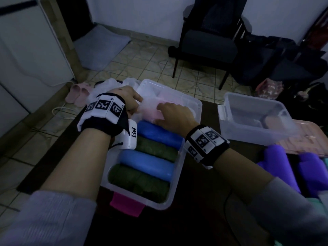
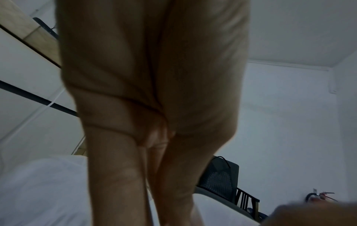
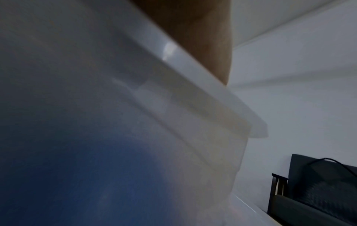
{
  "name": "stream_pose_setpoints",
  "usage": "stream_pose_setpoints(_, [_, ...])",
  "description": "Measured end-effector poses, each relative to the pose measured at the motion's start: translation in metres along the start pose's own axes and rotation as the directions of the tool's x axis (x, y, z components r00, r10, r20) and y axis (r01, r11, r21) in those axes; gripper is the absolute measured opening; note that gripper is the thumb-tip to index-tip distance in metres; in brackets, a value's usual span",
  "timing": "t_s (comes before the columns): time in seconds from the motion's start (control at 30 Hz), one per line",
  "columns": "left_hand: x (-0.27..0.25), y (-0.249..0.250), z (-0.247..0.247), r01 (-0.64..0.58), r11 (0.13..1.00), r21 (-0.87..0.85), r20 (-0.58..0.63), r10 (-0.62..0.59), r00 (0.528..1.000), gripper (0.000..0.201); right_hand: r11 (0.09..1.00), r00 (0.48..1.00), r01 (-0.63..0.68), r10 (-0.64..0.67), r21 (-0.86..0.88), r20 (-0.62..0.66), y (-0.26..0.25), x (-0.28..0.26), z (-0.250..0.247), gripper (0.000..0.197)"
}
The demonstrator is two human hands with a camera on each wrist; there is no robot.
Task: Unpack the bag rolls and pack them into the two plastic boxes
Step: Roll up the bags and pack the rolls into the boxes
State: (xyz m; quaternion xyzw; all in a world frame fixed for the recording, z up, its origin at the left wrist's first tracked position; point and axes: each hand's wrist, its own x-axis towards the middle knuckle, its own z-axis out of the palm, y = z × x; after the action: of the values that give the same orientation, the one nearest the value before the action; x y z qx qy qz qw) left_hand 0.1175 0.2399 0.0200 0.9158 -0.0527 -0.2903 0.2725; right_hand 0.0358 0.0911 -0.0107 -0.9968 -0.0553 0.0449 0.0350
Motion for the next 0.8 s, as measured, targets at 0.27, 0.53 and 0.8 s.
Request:
stream_pose_setpoints(0.27, [-0.001, 0.002, 0.001, 0.005, 0.997, 0.075, -0.043, -0.001, 0.999, 0.053, 0.992, 1.000, 0.009, -0.007, 0.130, -0.018, 0.005, -0.003, 0.012, 0.043])
stream_pose_setpoints(0.53, [-0.017, 0.016, 0.012, 0.010, 0.897, 0.442, -0.059, 0.019, 0.998, 0.058, 0.924, 0.946, 0.035, 0.092, 0.380, -0.311, 0.018, -0.052, 0.007, 0.036])
stream_pose_setpoints(0.8, [-0.084, 0.112, 0.059, -0.255, 0.852, 0.458, -0.066, 0.318, 0.946, 0.062, 0.825, 0.736, -0.418, 0.553, 0.380, -0.390, 0.105, -0.183, 0.007, 0.035])
